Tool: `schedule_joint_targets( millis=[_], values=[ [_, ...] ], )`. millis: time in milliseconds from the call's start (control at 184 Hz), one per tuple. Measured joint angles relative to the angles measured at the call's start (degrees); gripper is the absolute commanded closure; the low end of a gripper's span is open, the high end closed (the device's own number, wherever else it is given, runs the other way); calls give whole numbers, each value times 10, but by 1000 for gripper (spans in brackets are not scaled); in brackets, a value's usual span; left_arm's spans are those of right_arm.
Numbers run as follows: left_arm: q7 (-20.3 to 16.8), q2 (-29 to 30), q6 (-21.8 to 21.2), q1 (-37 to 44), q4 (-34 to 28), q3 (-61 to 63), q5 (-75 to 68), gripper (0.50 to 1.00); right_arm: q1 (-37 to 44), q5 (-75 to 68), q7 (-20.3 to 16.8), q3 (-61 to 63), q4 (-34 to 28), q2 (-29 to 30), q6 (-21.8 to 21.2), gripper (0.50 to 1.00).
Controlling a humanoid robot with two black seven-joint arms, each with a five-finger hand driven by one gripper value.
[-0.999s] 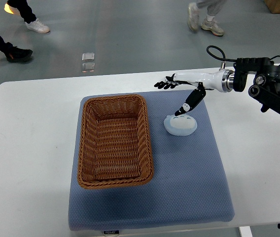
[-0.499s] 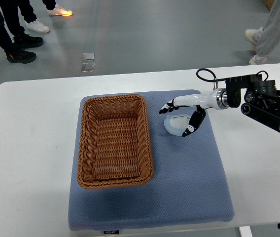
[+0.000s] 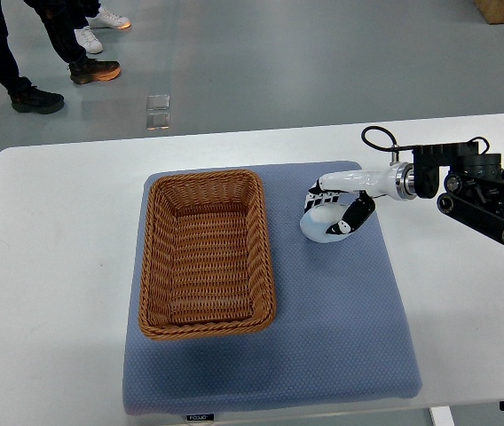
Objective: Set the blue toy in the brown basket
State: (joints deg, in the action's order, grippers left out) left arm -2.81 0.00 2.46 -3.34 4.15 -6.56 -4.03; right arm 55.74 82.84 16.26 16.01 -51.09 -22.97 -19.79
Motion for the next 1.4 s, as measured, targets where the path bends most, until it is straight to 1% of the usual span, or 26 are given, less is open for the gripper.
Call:
schedule_joint_targets(
  millis=[103, 309, 412, 608, 716, 744, 776, 803, 830, 836, 874, 879, 923, 966, 972, 999, 1004, 1047, 1167, 1319, 1400],
  values=[
    [0, 0, 0, 0, 0, 0, 0, 500, 10, -1, 3, 5, -1, -2, 13, 959],
    [0, 0, 0, 1, -1, 0, 0, 500, 84, -9, 8, 8, -7, 2, 18, 948],
    [0, 0, 0, 1, -1, 0, 1, 500, 116, -10, 18, 4, -9, 30, 18, 946],
    [0, 0, 0, 1, -1, 0, 1, 500, 162, -9, 32, -20, -7, 111, 17, 926],
    [0, 0, 0, 1, -2, 0, 1, 500, 178, -9, 38, -51, 0, 156, 17, 887],
    [0, 0, 0, 1, -2, 0, 1, 500, 180, -9, 38, -59, 5, 168, 17, 855],
    [0, 0, 0, 1, -2, 0, 1, 500, 181, -9, 39, -65, 11, 179, 17, 842],
    [0, 0, 0, 1, -2, 0, 1, 500, 181, -9, 39, -68, 16, 186, 17, 816],
    [0, 0, 0, 1, -2, 0, 1, 500, 181, -8, 39, -71, 21, 193, 17, 801],
    [0, 0, 0, 1, -2, 0, 1, 500, 181, -8, 39, -71, 22, 194, 17, 789],
    [0, 0, 0, 1, -2, 0, 1, 500, 181, -8, 39, -75, 30, 203, 17, 758],
    [0, 0, 0, 1, -2, 0, 1, 500, 181, -8, 39, -75, 31, 204, 17, 748],
    [0, 0, 0, 1, -2, 0, 1, 500, 181, -8, 39, -78, 37, 211, 17, 711],
    [0, 0, 0, 1, -1, 0, 1, 500, 179, -8, 37, -79, 42, 216, 17, 689],
    [0, 0, 0, 1, -1, 0, 1, 500, 178, -8, 37, -79, 42, 217, 17, 677],
    [0, 0, 0, 1, -1, 0, 1, 500, 177, -8, 36, -79, 44, 218, 17, 656],
    [0, 0, 0, 1, -1, 0, 1, 500, 177, -8, 36, -79, 44, 218, 17, 642],
    [0, 0, 0, 1, 0, 0, 1, 500, 176, -8, 34, -79, 45, 219, 17, 611],
    [0, 0, 0, 0, 1, 0, 1, 500, 173, -10, 33, -77, 48, 218, 18, 599],
    [0, 0, 0, -1, 1, 1, 1, 500, 161, -12, 32, -61, 55, 210, 19, 599],
    [0, 0, 0, -2, 1, 1, 1, 500, 149, -16, 21, -32, 70, 205, 26, 599]
  ],
)
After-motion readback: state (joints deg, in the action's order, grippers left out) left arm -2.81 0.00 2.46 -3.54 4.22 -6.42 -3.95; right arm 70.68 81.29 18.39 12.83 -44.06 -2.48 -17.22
